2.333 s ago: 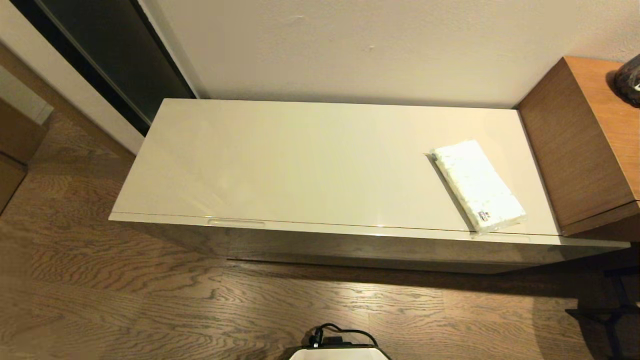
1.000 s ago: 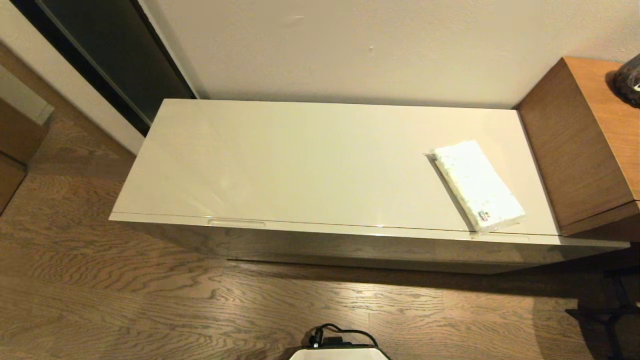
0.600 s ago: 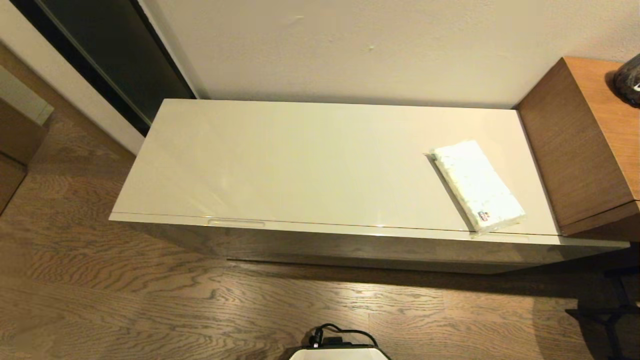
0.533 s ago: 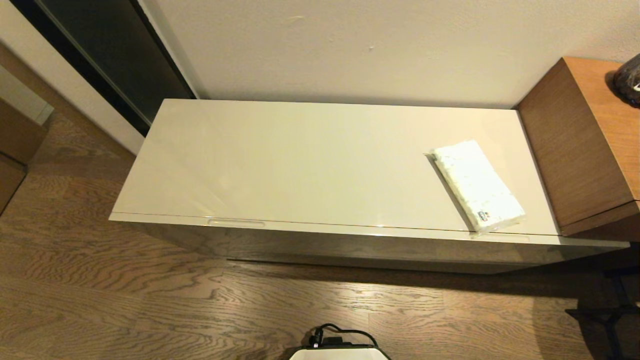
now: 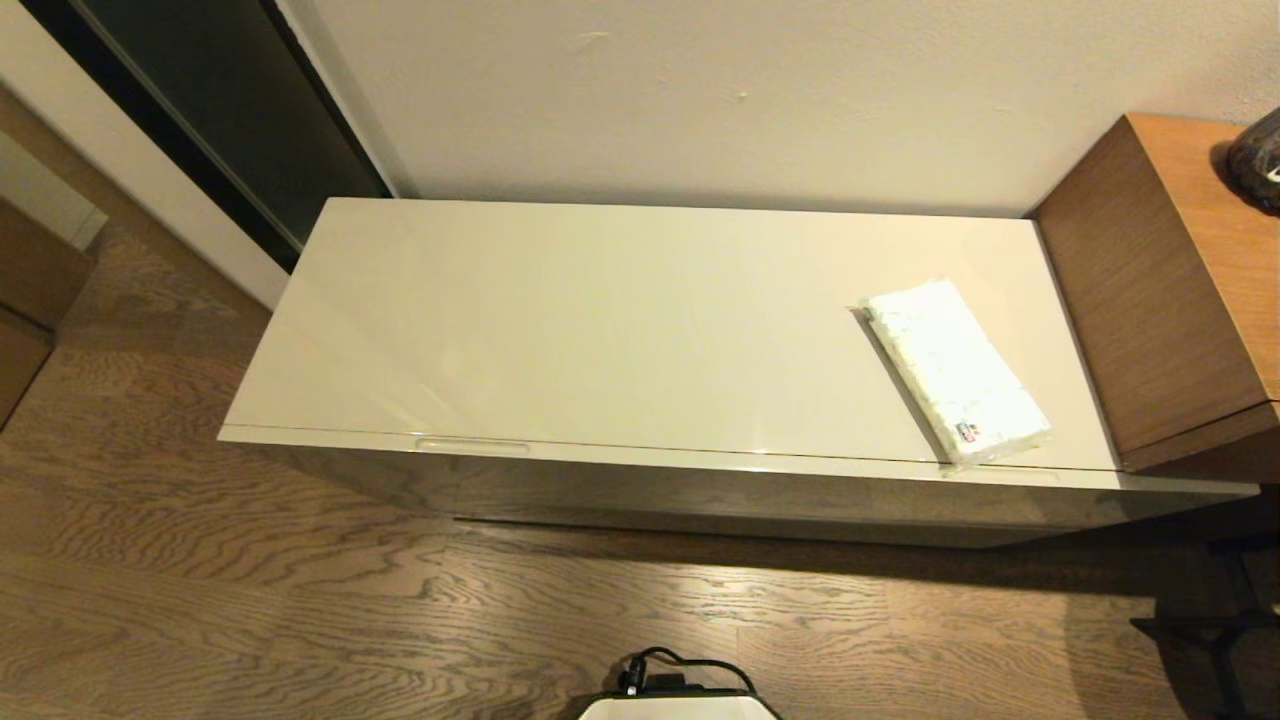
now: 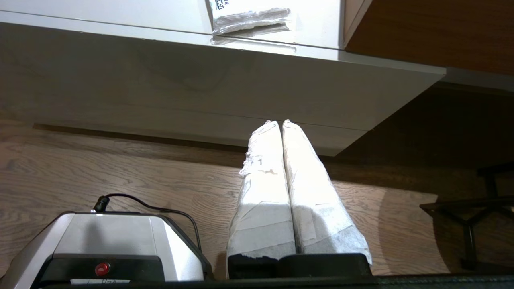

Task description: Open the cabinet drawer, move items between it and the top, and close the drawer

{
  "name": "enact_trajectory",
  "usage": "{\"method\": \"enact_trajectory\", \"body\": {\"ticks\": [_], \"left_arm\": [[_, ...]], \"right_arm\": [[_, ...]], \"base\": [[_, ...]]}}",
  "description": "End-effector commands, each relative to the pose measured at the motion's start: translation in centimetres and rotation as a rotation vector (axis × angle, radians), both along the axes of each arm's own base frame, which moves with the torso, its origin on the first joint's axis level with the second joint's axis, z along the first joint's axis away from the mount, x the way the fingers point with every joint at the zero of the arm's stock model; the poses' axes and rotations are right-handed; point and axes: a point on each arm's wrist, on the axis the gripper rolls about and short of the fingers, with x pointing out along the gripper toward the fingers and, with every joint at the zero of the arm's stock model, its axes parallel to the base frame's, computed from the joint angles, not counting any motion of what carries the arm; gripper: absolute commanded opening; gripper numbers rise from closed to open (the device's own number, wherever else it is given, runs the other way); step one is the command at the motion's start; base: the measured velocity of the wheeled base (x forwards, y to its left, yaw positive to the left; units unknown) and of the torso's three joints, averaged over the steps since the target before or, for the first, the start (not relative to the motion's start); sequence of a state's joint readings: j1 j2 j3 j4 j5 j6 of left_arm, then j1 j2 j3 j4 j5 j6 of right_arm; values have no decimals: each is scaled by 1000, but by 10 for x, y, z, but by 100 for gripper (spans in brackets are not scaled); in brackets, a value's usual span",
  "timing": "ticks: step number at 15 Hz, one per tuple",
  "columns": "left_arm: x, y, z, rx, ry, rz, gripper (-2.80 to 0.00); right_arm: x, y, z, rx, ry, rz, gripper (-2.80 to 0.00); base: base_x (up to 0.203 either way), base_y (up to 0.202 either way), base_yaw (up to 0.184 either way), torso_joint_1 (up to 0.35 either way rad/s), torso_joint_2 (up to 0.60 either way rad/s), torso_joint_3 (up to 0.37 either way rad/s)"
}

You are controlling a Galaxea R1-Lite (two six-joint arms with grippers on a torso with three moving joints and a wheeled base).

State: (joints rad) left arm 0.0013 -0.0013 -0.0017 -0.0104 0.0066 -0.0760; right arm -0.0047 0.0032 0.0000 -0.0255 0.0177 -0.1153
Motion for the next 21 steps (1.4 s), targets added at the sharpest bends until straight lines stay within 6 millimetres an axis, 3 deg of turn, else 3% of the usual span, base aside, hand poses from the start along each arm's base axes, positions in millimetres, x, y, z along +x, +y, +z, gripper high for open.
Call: {"method": "enact_trajectory", "body": {"ticks": [1, 21], "left_arm": [[0, 0, 0, -1, 1, 0, -280], [0, 0, 0, -1, 1, 1, -280]], "right_arm": [[0, 0, -1, -1, 5, 1, -280], [0, 0, -6, 57, 57, -10, -280]], "base": [[0, 0, 0, 0, 0, 0], [0, 0, 0, 0, 0, 0]]}}
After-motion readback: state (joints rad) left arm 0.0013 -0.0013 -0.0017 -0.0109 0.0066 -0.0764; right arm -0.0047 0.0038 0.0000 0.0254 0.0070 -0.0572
